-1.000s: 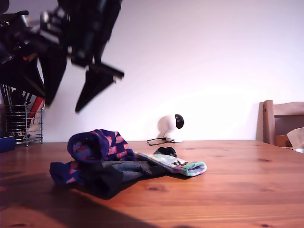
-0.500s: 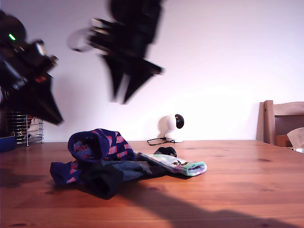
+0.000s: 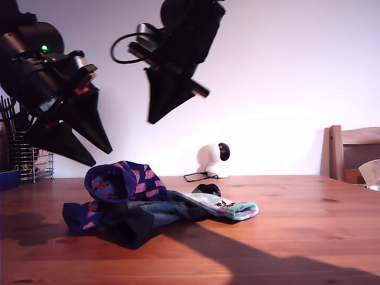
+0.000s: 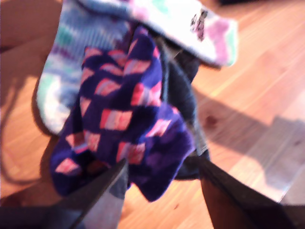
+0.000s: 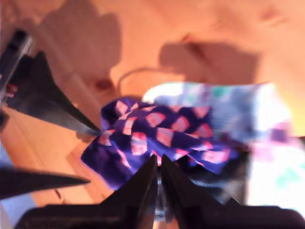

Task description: Fold the socks in front of you. After folding them, place them to the left side.

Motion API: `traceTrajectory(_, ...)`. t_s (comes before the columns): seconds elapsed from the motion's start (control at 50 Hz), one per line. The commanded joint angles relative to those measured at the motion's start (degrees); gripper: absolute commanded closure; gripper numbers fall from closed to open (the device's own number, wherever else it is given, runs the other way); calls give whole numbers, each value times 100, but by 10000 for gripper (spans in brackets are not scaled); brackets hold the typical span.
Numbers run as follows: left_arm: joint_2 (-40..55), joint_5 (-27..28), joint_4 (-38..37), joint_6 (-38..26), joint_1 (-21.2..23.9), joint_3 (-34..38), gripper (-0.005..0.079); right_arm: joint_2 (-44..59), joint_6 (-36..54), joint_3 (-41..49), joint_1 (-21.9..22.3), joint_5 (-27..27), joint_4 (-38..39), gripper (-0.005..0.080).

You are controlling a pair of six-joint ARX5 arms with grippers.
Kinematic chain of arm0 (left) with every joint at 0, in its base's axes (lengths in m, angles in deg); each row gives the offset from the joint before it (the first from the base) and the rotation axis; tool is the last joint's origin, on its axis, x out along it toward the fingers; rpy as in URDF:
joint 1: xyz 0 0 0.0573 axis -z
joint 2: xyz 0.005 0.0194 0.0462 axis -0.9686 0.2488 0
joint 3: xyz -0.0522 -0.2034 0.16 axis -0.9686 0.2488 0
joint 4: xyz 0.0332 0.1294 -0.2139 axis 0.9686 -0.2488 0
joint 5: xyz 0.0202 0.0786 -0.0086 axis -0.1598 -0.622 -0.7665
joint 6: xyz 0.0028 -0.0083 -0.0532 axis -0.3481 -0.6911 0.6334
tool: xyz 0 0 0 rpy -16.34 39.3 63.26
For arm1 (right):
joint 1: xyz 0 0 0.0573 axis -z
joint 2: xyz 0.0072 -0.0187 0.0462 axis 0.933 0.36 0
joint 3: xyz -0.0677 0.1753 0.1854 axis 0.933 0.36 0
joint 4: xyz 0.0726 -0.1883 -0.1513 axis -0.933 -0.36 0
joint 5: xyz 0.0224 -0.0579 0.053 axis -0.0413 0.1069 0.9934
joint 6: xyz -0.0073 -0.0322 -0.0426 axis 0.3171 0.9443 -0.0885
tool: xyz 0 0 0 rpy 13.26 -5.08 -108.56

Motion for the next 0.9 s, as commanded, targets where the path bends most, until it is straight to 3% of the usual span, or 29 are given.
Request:
traceTrajectory(0.0,-48,-267,-55,-39,81,42,312,365,17,66,33,42,46,764)
traceTrajectory(0.1,-48,-811,-238,-365,234,42,311,424,24,66,74,120,127,764)
traceTrajectory(0.36,-81,-1276,-225,-651,844,42,312,490,140,66,179,179,186,764)
traceTrajectory(0.52,-90,-2439,-87,-787,1252,42,318,505,155,66,212,409,175,764)
traceTrajectory(0.6,-90,-2771,83,-883,1355,42,456,505,160,66,203,450,195,764)
traceTrajectory(0.64,-90,-2765,92,-992,1360,42,623,507,160,66,197,463,205,764)
traceTrajectory(0.7,-90,-2745,2,-1237,1360,42,776,507,162,66,177,461,210,764)
traceTrajectory(0.88,-90,-3062,-350,-1904,1331,42,763,507,155,66,177,476,181,764)
